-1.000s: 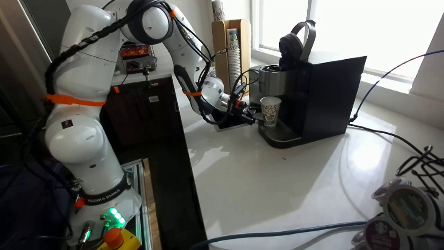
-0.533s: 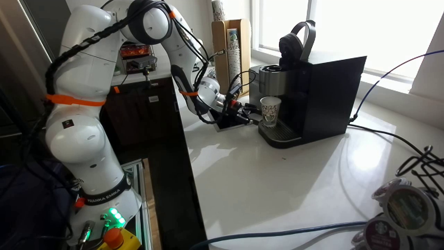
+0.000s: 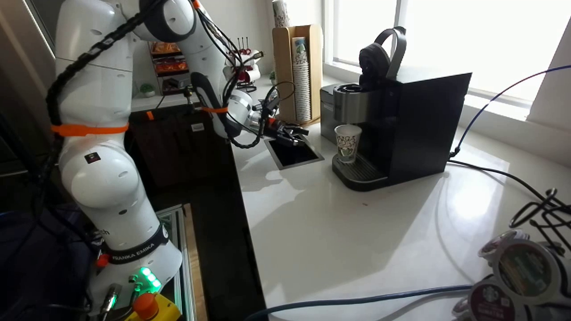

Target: Remove the cup from the coffee maker

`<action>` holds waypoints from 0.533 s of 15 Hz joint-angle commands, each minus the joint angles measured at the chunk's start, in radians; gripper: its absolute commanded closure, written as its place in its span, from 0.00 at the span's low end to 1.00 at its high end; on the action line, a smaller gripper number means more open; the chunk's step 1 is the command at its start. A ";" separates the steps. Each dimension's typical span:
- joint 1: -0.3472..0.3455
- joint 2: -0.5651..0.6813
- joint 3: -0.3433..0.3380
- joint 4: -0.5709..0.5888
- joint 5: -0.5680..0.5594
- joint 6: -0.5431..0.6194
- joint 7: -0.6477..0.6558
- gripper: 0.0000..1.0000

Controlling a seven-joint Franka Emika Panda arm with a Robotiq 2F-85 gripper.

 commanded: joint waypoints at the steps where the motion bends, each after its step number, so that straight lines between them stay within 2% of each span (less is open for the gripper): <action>1: -0.014 -0.251 0.040 -0.178 0.102 0.090 0.042 0.00; 3: -0.010 -0.365 0.042 -0.238 0.221 0.059 0.058 0.00; 5: -0.006 -0.478 0.030 -0.290 0.292 0.080 0.073 0.00; 8: 0.034 -0.648 0.032 -0.357 0.252 0.077 0.143 0.00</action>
